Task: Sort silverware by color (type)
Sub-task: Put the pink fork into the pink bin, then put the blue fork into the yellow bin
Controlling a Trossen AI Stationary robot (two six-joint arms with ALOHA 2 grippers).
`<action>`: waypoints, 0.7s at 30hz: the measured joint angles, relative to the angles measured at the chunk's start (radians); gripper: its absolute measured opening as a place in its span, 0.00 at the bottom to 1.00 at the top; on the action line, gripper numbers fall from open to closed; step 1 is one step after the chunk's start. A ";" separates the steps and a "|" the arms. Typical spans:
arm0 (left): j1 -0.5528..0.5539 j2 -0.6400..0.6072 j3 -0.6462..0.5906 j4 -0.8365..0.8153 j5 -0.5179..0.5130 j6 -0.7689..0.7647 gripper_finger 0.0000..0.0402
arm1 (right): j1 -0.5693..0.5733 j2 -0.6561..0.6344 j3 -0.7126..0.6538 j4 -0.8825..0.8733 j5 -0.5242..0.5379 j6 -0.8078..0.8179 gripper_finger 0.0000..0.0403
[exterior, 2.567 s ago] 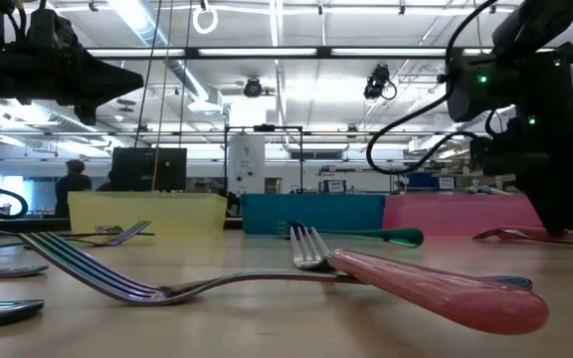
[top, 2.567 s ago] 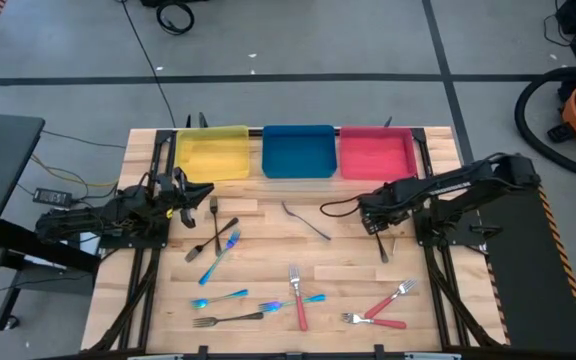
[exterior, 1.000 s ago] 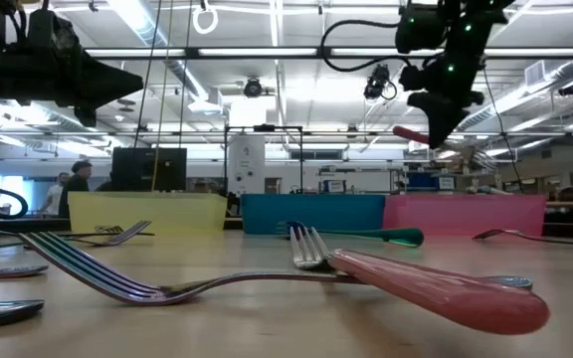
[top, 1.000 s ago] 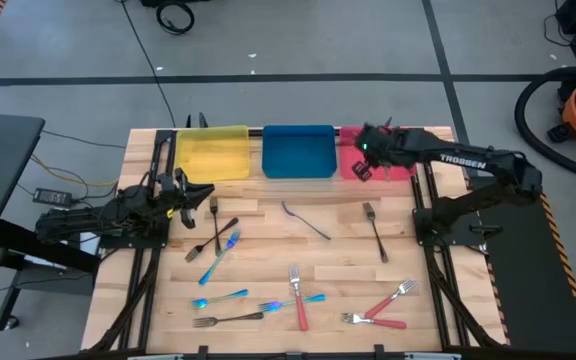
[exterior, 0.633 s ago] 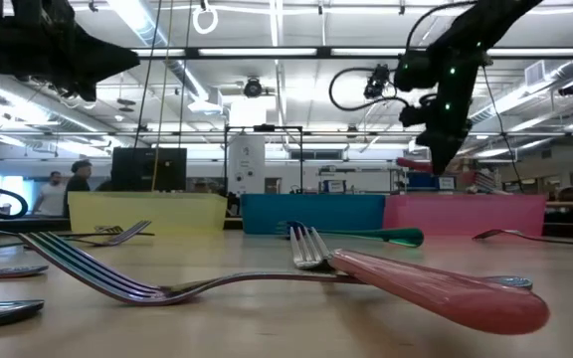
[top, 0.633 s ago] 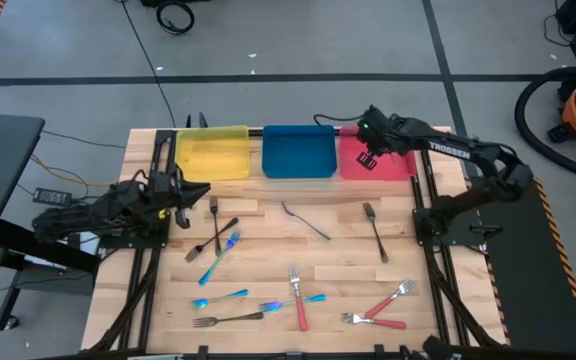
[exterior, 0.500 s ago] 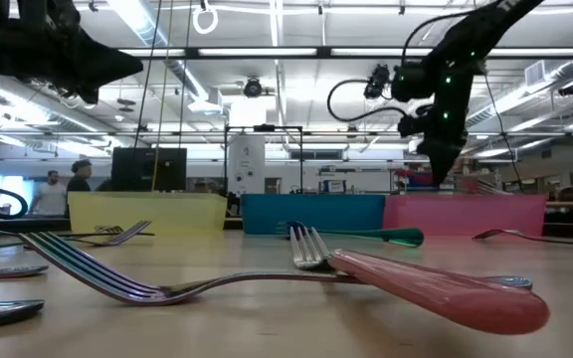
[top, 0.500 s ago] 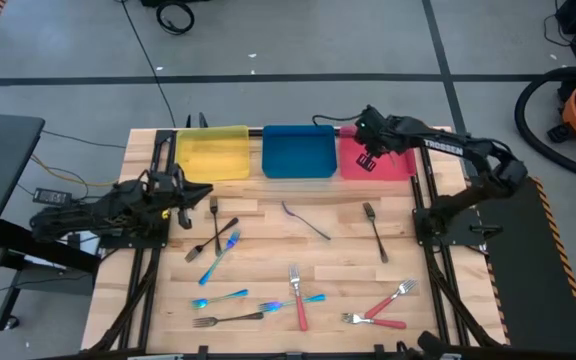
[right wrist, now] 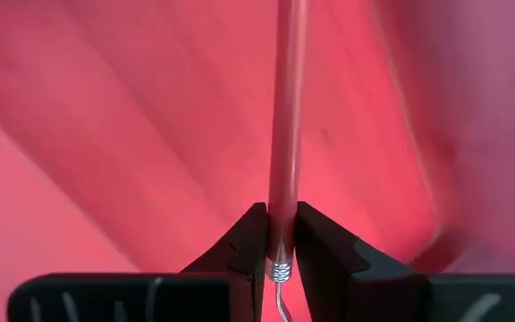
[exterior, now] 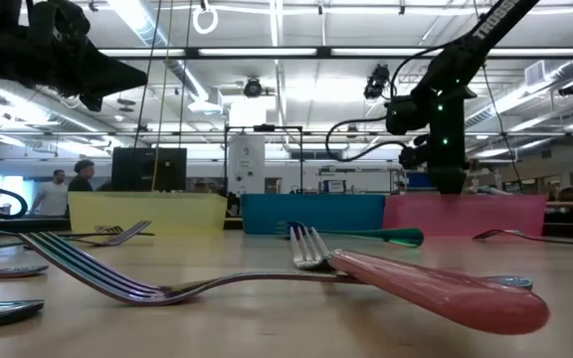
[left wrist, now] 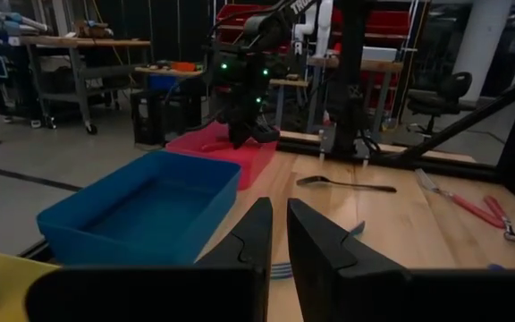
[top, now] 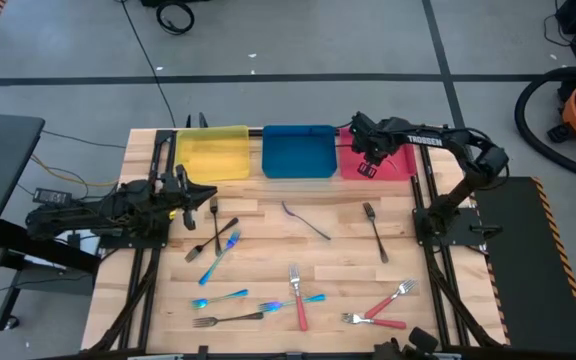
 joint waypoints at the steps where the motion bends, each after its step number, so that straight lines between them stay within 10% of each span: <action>1: 0.000 0.000 0.000 0.001 0.000 0.000 0.10 | 0.000 0.007 0.000 0.000 0.012 0.000 0.17; 21: 0.000 0.000 0.000 0.011 0.000 -0.143 0.10 | 0.025 -0.071 0.001 -0.037 0.058 0.157 0.33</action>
